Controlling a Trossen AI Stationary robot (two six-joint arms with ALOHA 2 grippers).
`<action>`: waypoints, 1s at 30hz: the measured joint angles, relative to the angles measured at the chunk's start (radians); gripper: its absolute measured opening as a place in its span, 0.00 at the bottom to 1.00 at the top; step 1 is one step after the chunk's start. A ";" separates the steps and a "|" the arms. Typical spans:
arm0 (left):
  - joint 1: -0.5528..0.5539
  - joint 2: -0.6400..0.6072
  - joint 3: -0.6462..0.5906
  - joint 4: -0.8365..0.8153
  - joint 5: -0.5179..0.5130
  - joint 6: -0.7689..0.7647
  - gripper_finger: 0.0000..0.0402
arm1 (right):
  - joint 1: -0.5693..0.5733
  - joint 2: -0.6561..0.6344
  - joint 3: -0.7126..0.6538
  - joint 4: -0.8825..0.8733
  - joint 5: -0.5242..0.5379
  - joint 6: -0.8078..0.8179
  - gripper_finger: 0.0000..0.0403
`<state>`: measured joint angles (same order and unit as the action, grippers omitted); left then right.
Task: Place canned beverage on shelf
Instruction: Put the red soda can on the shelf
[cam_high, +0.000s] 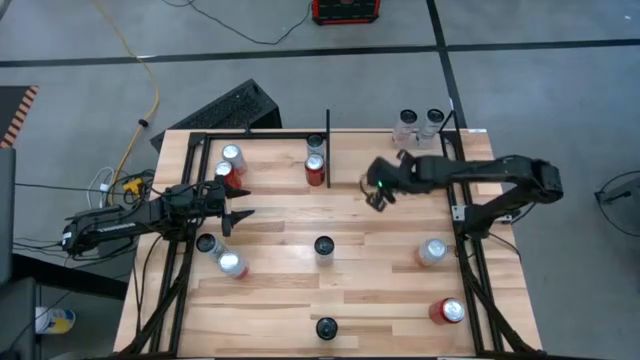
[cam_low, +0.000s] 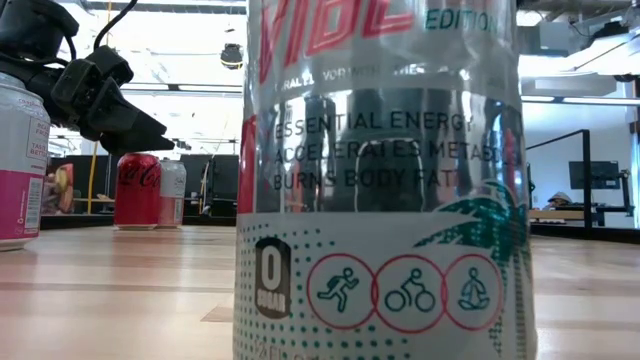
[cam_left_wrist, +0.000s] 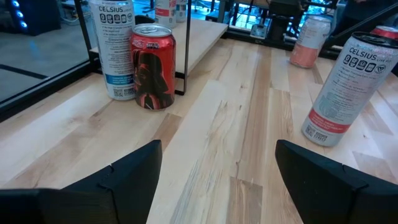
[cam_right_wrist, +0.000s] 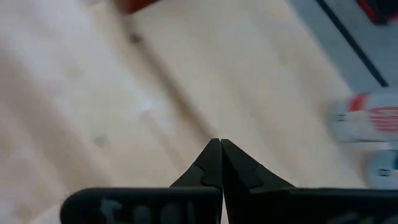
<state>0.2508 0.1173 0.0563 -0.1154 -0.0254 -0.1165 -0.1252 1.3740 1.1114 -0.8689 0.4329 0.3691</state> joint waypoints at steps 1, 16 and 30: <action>0.000 0.000 0.000 0.000 0.000 0.000 0.75 | 0.038 -0.011 0.000 -0.004 -0.013 0.019 0.06; 0.000 0.000 -0.004 0.030 -0.002 0.000 0.75 | 0.498 -0.138 0.000 0.111 0.192 0.182 0.07; 0.001 0.008 -0.002 0.073 -0.077 -0.081 0.75 | 0.496 -0.092 0.001 0.168 0.213 0.145 0.08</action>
<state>0.2516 0.1257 0.0543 -0.0420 -0.1024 -0.1971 0.3710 1.2824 1.1123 -0.7013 0.6460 0.5143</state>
